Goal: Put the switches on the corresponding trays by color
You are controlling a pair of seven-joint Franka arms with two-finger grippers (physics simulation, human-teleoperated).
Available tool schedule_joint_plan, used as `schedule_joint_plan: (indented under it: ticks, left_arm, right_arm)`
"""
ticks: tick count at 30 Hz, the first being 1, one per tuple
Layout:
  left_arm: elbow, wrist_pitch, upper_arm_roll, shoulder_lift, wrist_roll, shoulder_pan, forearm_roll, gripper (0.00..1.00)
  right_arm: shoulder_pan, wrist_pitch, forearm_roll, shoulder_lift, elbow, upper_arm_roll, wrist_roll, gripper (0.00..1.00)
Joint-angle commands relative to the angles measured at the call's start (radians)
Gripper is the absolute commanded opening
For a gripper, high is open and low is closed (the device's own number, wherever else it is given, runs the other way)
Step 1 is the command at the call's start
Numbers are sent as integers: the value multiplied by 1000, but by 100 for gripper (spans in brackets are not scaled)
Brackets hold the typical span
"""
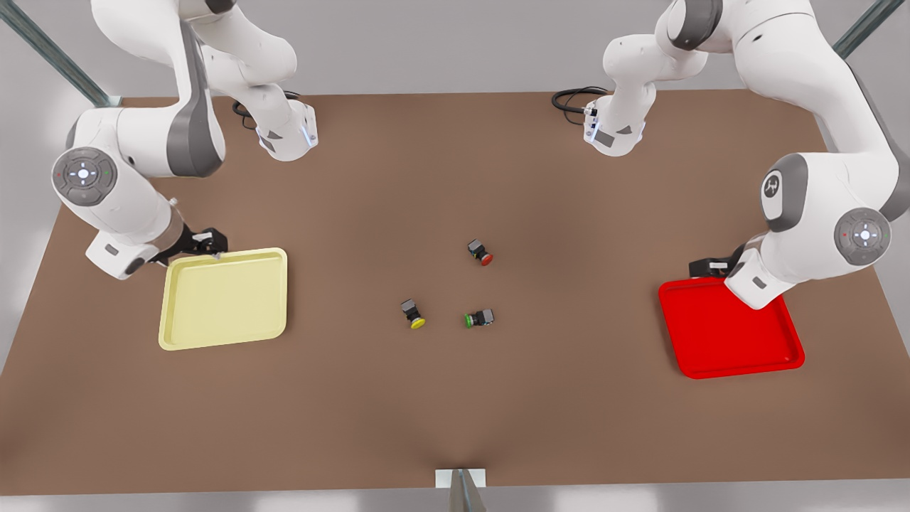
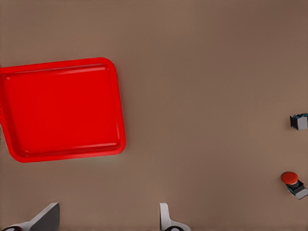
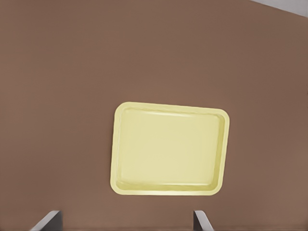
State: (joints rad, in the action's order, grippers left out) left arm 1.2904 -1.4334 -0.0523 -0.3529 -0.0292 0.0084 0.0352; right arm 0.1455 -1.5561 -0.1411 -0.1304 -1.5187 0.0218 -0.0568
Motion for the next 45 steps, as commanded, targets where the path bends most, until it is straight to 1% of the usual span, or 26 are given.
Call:
schedule_joint_plan:
  ticks: [1,3,4,5,6,8,9,11,13,16,17,18,20,21,23,28,30,32,34,35,38,39,44,45]
  left_arm:
    - [0,4,-3,0,-2,1,3,100]
    - [0,8,-8,-1,-2,8,0,100]
    - [1,5,-9,-9,0,4,-1,100]
    - [3,1,-52,-27,-14,2,3,100]
    - [1,-1,-70,-40,-14,-4,3,100]
    - [3,5,-67,-64,-28,-91,3,100]
    - [3,7,-67,-63,-97,-136,-3,100]
    - [1,19,-75,-54,-227,-231,-6,100]
    - [1,34,-74,-52,-449,-335,-6,100]
    - [1,33,-81,-70,-626,-386,-8,100]
    - [1,30,-81,-100,-709,-407,-11,100]
    - [1,30,-81,-103,-748,-412,-38,100]
    - [-19,22,-75,-153,-837,-501,-55,100]
    - [-62,31,-70,-199,-877,-531,-95,100]
    - [-57,34,-69,-193,-887,-542,-124,100]
    - [4,-113,-72,-242,-882,-542,-126,100]
    - [90,-179,-74,-219,-880,-518,-126,100]
    - [273,-300,-78,-124,-844,-507,-127,100]
    - [300,-309,-86,-118,-844,-507,-129,100]
    - [303,-317,-98,-118,-847,-507,-129,100]
    - [317,-341,-178,-120,-862,-510,-130,100]
    - [325,-351,-189,-120,-868,-513,-130,100]
    - [349,-354,-190,-133,-861,-538,-130,100]
    - [400,-398,-192,-129,-857,-551,-130,100]
  right_arm:
    - [5,1,0,0,0,1,0,100]
    - [9,1,0,-9,-2,0,0,100]
    - [23,-1,2,-63,3,-14,3,100]
    - [26,-7,58,-110,6,-40,40,100]
    - [26,-22,63,-159,8,-91,127,100]
    - [26,-97,63,-256,8,-177,322,100]
    - [60,-139,64,-287,3,-187,379,100]
    - [135,-200,66,-343,6,-189,397,100]
    - [218,-280,66,-420,11,-187,397,100]
    - [255,-367,64,-485,14,-187,396,100]
    - [267,-407,64,-512,14,-187,394,100]
    - [270,-432,63,-529,15,-187,394,100]
    - [292,-495,61,-566,17,-186,385,100]
    - [305,-512,57,-580,17,-183,376,100]
    - [319,-564,51,-591,20,-180,220,100]
    - [324,-584,46,-612,12,-180,204,100]
    - [344,-633,46,-637,6,-180,204,100]
    - [353,-673,44,-653,-6,-177,204,100]
    - [345,-679,44,-655,-20,-175,202,100]
    - [344,-713,44,-655,-41,-175,202,100]
    - [319,-711,41,-653,-44,-175,199,100]
    - [318,-711,41,-655,-46,-175,199,100]
    - [322,-713,46,-656,-46,-177,204,100]
    - [324,-714,46,-661,-46,-177,203,90]
